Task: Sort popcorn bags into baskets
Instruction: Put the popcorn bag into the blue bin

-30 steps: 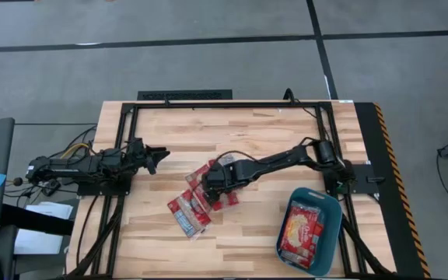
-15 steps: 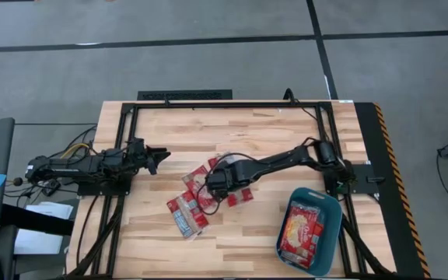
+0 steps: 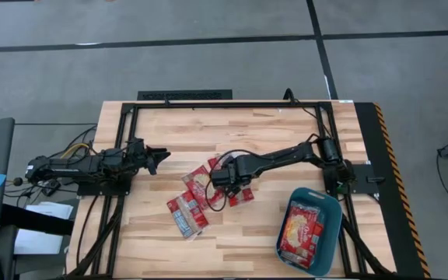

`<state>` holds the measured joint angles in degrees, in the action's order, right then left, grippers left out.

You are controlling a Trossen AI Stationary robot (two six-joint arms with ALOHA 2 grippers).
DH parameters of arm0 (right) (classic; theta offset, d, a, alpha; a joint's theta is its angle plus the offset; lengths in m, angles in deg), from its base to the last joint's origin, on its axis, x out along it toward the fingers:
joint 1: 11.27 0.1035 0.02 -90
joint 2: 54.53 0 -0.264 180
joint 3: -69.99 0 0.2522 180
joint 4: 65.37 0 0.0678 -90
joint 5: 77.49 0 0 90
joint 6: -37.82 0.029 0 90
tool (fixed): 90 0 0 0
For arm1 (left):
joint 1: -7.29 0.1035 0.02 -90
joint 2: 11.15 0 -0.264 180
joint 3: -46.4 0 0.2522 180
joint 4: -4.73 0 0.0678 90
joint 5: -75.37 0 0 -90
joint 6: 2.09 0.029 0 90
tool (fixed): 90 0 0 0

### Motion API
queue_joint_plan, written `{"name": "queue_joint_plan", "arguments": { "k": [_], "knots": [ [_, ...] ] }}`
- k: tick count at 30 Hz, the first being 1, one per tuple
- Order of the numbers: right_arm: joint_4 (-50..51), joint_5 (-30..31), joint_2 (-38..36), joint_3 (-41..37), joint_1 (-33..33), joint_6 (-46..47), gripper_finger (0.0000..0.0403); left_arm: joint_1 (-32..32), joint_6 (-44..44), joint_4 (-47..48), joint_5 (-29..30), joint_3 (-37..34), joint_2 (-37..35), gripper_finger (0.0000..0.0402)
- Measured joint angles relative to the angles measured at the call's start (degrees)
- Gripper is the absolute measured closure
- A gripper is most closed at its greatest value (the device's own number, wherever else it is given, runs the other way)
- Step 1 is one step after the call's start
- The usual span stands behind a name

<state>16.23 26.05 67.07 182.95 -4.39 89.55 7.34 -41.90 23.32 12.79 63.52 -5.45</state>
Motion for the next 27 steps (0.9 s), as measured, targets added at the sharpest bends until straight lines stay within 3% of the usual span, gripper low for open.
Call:
{"name": "queue_joint_plan", "arguments": {
  "k": [10,17,19,22,27],
  "knots": [
    [7.3,-3.2,-4.0,-1.2,-0.2,-6.4,0.0080,0.0,-0.4,0.0,-0.1,0.0,0.0,0.0215],
    [6.6,-6.6,-20.6,-13.3,-0.2,-1.9,0.0087,0.0,-1.5,0.0,-0.1,0.0,0.0,0.0215],
    [-0.9,-6.0,-27.4,-20.2,-0.6,2.1,0.0089,0.0,-1.5,0.0,-0.1,0.0,0.0,0.0215],
    [-22.1,-7.2,-33.8,-32.8,-1.9,5.1,0.0091,0.0,-1.6,0.0,0.2,0.0,0.0,0.0215],
    [-42.5,-10.4,-32.9,-44.1,-4.3,7.2,0.0092,0.0,-3.0,0.0,-0.1,0.0,0.0,0.0215]
  ]
}}
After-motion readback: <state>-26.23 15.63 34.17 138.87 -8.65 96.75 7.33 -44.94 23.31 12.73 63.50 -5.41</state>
